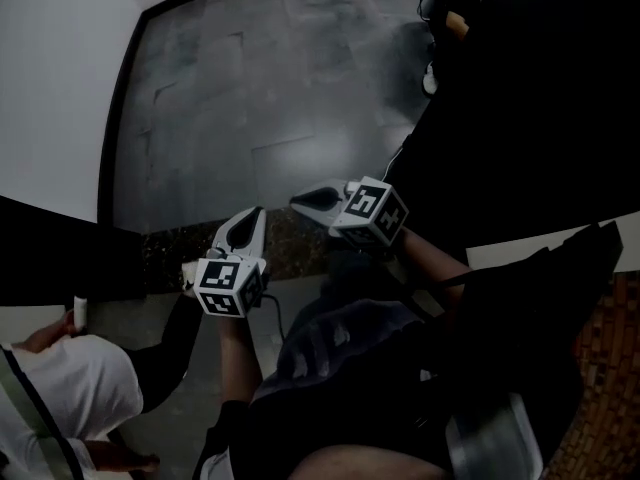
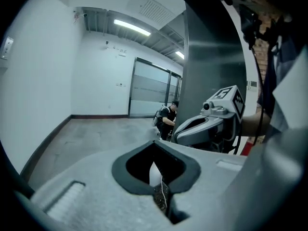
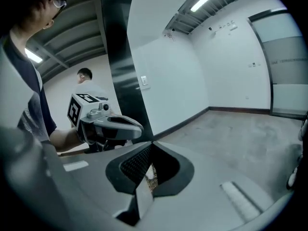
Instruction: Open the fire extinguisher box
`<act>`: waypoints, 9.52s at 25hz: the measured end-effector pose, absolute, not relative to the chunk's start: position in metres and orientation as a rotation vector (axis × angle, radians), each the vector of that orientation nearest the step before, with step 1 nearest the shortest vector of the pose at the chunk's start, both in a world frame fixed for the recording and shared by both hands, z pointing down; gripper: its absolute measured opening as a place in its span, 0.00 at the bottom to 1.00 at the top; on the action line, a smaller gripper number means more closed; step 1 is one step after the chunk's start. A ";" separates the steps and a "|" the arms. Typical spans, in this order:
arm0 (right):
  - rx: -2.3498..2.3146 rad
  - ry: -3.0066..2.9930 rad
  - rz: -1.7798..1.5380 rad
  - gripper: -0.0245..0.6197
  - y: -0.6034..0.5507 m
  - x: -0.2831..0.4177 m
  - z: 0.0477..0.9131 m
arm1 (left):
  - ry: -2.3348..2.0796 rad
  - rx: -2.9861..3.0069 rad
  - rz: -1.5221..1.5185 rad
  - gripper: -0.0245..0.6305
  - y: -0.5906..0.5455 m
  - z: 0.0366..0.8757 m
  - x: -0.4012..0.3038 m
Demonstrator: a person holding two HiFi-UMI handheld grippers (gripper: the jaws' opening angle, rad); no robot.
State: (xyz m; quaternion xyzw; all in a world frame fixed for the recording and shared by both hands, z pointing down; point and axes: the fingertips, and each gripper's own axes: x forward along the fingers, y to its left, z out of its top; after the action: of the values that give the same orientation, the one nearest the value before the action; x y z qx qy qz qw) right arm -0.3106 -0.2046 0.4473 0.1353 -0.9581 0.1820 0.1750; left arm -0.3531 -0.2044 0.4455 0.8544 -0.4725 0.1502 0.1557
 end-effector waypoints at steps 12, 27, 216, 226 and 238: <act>0.343 -2.724 0.609 0.04 -0.339 -0.352 0.469 | -1.319 2.389 0.540 0.04 -0.335 0.475 -0.405; 0.488 -2.697 0.551 0.04 -0.450 -0.470 0.470 | -1.149 2.529 0.486 0.04 -0.464 0.469 -0.487; 1.460 -2.874 0.110 0.04 -1.160 -0.065 0.349 | -0.980 2.902 0.057 0.04 -1.197 0.378 -0.144; 1.436 -2.897 -0.032 0.04 -1.141 -0.021 0.336 | -0.944 2.925 0.195 0.04 -1.174 0.390 -0.088; 1.480 -2.825 0.064 0.04 -1.184 -0.041 0.337 | -0.713 2.879 0.187 0.04 -1.227 0.377 -0.085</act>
State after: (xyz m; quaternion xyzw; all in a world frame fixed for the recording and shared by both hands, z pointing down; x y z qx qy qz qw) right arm -0.0410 -1.1845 0.3373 0.4638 -0.8854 0.0200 -0.0240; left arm -0.0845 -1.2272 0.3774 0.9653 -0.2391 0.0625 0.0849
